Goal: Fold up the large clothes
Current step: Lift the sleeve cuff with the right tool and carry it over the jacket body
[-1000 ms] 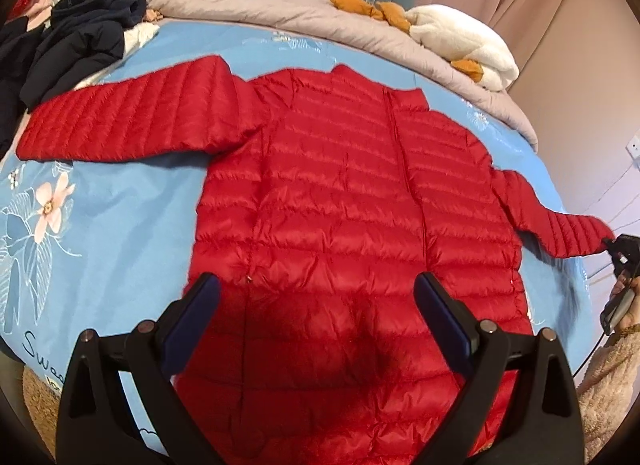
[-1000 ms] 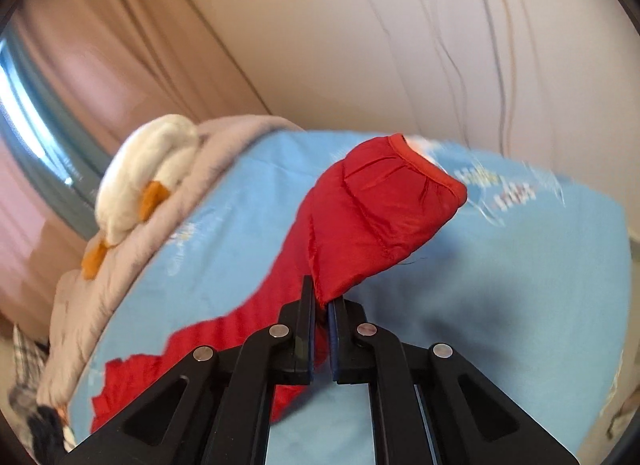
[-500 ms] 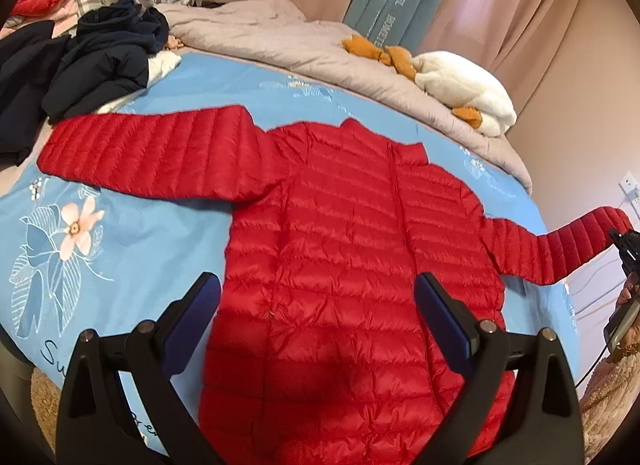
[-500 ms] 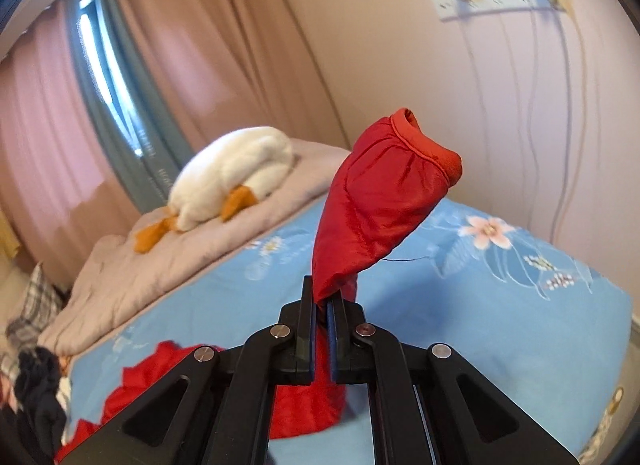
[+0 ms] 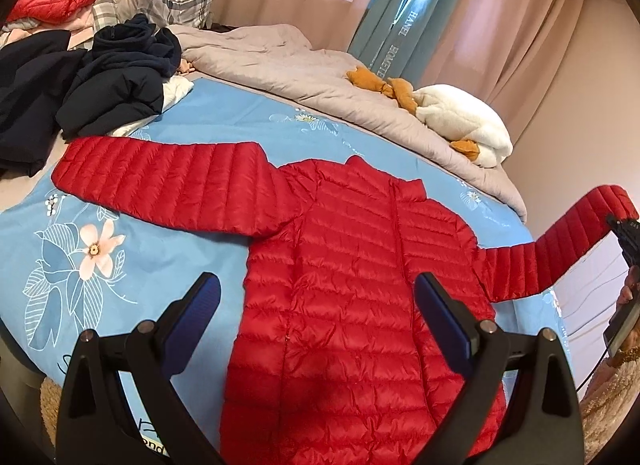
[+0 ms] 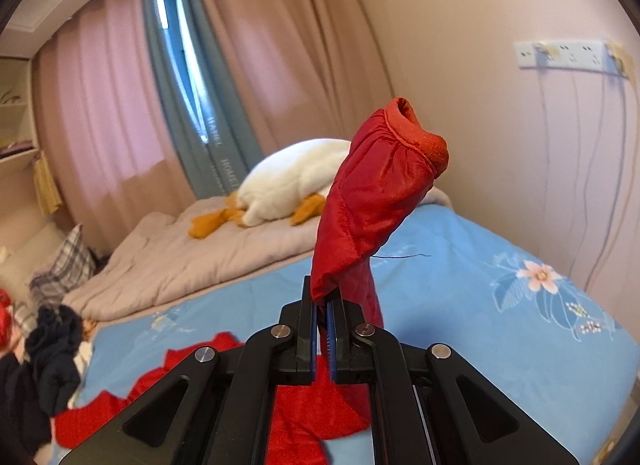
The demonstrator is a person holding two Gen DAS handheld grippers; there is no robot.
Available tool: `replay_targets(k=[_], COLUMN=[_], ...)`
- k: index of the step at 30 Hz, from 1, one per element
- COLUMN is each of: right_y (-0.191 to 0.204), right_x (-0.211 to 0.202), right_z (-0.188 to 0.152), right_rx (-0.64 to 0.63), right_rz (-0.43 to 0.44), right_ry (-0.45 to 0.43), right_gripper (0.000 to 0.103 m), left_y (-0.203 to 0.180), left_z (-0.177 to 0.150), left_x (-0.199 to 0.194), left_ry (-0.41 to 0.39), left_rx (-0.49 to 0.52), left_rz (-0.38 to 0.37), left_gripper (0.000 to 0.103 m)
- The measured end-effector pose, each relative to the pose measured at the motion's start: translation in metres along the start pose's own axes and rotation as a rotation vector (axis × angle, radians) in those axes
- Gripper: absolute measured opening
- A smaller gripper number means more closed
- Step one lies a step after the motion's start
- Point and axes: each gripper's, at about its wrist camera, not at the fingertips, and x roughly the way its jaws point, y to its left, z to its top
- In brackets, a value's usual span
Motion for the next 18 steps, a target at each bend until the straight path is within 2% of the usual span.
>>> replay_targets(k=[18], right_y=[0.065], right_x=[-0.002], right_z=[-0.015], right_rx=[-0.139], right_rz=[0.144], right_ry=[0.036], right_gripper=[0.005], left_y=[0.006], left_z=[0.003], left_x=[-0.011], left_ry=[-0.021], left_rx=[-0.003], left_rz=[-0.003], left_gripper=[0.097])
